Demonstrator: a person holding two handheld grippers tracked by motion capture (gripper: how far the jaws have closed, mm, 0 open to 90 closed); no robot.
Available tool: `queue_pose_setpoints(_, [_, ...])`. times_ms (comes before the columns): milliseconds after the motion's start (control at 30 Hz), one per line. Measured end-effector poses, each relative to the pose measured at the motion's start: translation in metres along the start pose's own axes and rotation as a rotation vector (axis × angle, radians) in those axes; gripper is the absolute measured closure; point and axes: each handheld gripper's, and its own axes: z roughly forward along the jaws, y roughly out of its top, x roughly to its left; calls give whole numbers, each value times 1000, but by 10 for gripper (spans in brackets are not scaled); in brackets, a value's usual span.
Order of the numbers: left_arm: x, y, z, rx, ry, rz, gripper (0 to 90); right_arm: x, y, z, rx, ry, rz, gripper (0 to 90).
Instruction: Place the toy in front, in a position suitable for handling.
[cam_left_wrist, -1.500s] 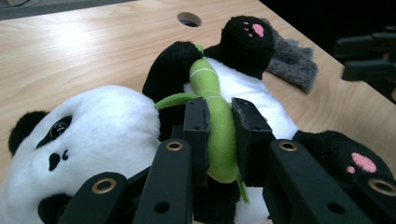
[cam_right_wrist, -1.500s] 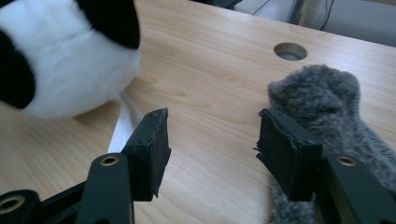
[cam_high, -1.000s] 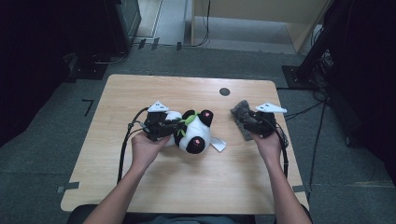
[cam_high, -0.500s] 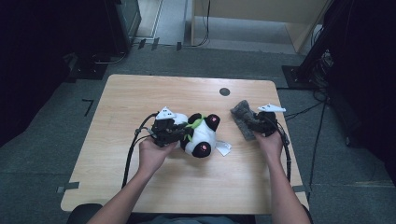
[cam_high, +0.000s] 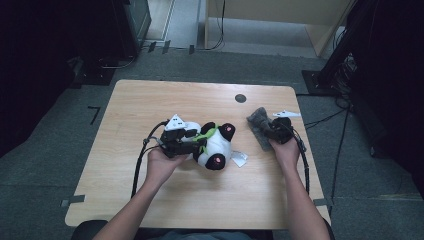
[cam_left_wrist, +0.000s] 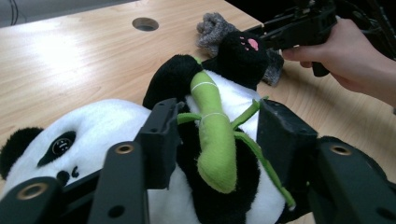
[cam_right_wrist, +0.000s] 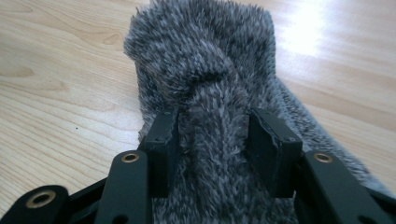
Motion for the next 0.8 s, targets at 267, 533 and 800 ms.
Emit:
queue_pose_setpoints(267, [2,-2,-4,-2,-27,33,372,-5,-3,2,16,26,15,726])
queue_pose_setpoints(533, [11,-4,-14,-9,-28,19,364,-4,0,-1,19,39,24,780])
queue_pose_setpoints(800, [22,-5,-23,-21,-21,11,353,-1,9,-13,-9,70,45,785])
